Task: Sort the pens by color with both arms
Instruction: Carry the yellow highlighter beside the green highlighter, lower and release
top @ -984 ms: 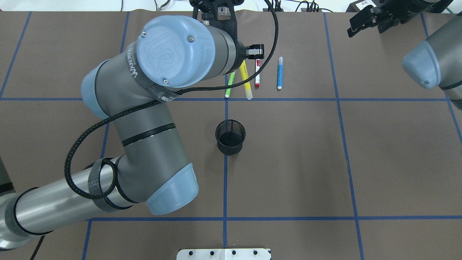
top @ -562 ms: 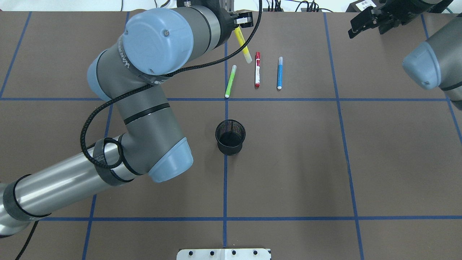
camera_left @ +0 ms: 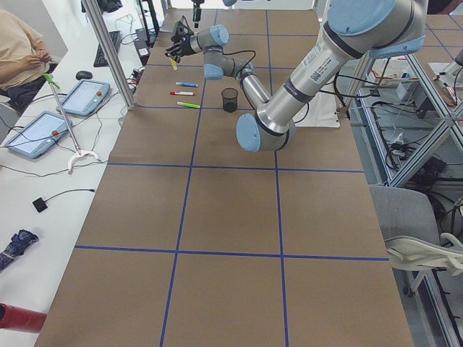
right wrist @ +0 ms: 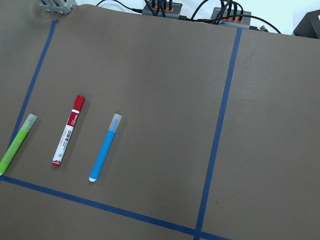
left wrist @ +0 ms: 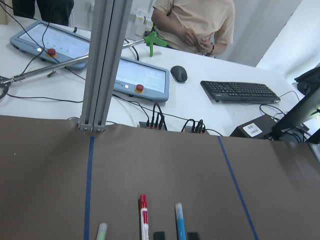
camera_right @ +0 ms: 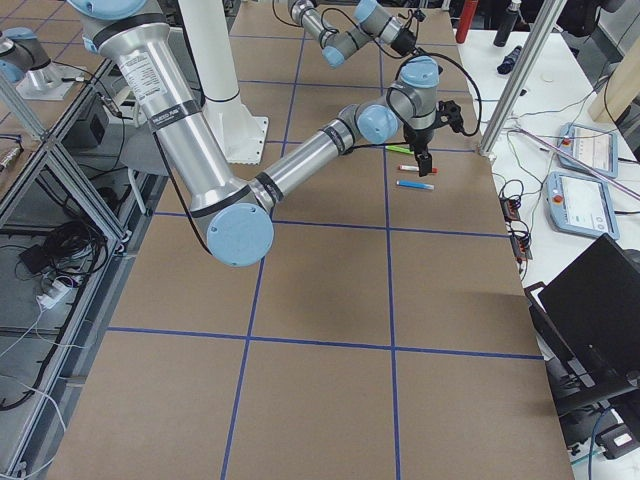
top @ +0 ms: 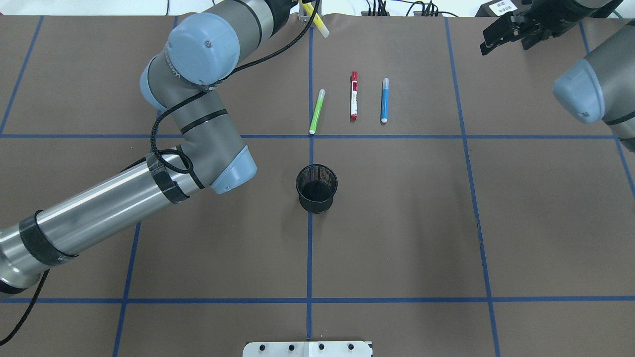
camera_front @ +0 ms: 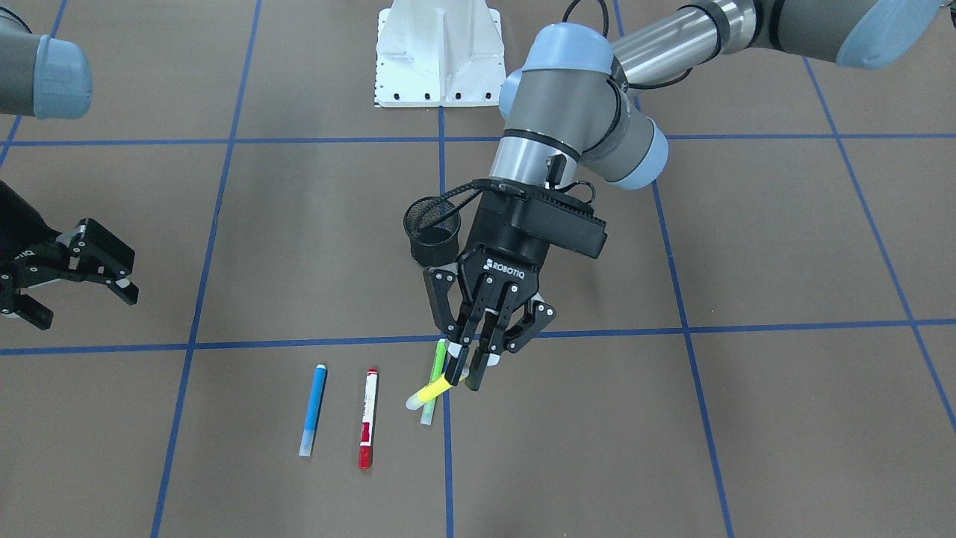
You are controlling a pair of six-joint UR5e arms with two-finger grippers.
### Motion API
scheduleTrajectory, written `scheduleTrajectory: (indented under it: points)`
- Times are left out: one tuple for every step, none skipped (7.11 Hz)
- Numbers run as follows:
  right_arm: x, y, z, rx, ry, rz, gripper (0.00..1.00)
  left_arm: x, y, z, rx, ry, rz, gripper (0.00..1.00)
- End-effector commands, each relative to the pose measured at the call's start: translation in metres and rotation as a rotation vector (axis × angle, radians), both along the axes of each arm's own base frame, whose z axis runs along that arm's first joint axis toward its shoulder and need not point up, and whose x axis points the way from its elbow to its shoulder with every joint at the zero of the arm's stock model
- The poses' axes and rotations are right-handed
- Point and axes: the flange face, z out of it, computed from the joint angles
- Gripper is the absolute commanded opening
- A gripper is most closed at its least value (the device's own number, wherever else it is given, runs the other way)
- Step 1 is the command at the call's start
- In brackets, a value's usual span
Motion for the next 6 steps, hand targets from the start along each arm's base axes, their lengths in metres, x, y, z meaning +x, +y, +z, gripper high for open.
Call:
scheduleTrajectory:
  points:
    - [-0.001,0.0,0.0,0.001,-0.001,-0.001,1.0,0.017,-0.03,0.061,-0.033,-0.051,-0.091,0.0]
    - [-0.001,0.0,0.0,0.0,0.001,0.0,1.0,0.028,-0.037,0.09,-0.048,-0.071,-0.091,0.0]
    - [-0.001,-0.001,0.001,0.003,0.009,0.007,1.0,0.036,-0.037,0.103,-0.059,-0.087,-0.099,0.0]
    - [-0.004,0.0,0.001,0.006,0.014,0.007,1.0,0.056,-0.028,0.114,-0.07,-0.11,-0.103,0.0]
    - [-0.004,0.0,0.001,0.006,0.014,0.007,1.0,0.068,-0.019,0.115,-0.071,-0.114,-0.091,0.0]
    - [-0.005,0.0,0.001,0.008,0.015,0.005,1.0,0.083,-0.005,0.113,-0.064,-0.115,-0.092,0.0]
